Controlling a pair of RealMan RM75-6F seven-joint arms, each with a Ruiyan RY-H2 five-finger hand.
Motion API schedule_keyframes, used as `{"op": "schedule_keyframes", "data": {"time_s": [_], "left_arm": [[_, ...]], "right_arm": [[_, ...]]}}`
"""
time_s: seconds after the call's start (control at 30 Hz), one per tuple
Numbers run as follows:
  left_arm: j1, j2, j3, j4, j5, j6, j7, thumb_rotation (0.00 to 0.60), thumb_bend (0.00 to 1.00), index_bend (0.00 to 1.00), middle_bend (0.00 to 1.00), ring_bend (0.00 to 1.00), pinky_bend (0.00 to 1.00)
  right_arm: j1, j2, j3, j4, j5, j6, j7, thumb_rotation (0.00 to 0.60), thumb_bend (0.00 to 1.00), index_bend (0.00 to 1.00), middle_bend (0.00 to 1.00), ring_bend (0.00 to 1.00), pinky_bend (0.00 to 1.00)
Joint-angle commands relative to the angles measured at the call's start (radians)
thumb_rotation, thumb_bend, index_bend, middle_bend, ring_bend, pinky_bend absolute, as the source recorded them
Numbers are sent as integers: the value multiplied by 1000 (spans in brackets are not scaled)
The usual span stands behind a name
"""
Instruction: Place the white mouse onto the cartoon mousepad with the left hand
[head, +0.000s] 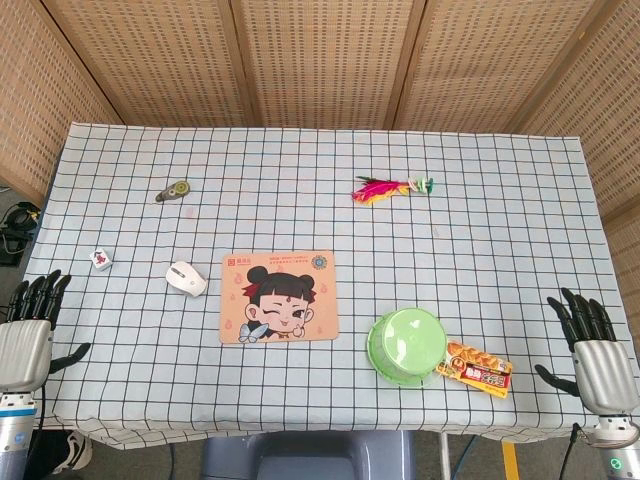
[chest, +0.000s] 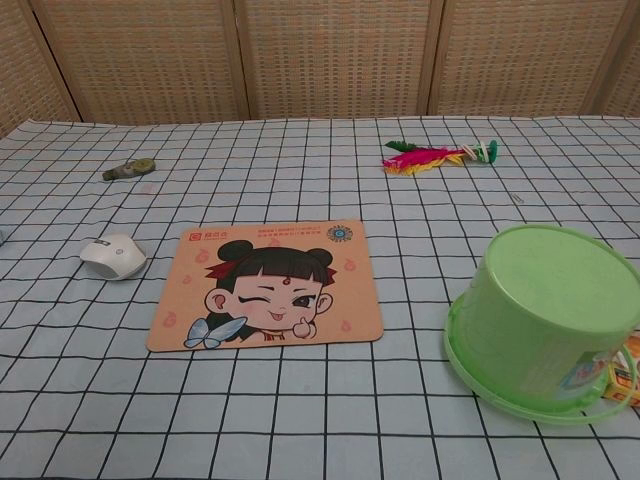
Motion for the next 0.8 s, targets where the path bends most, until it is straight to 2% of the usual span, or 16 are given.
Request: {"op": "schedule_keyframes", "data": {"time_s": [0.03,0.53,0.67,0.8], "left_arm": [[0,0,1,0,3,2,1,600,127,0,0,0,0],[-7,-4,-3,4,10,-1,0,600,127,7,0,0,0],[-35,-5,-21,19,-4,-38,-5,600,127,69,0,0,25],[-108,-2,-56,50,-45,-144,26,600,128,170,11,51,119]], "right_arm": [[-1,0,-1,0,-1,1,0,600,76,122,0,0,0],[0,2,0,-1,-3,3,7,600,76,122,0,0,0],[0,4,6,2,7,2,18,600,76,122,0,0,0],[1,7,13,6,15,2,29,600,75,123,0,0,0]]}}
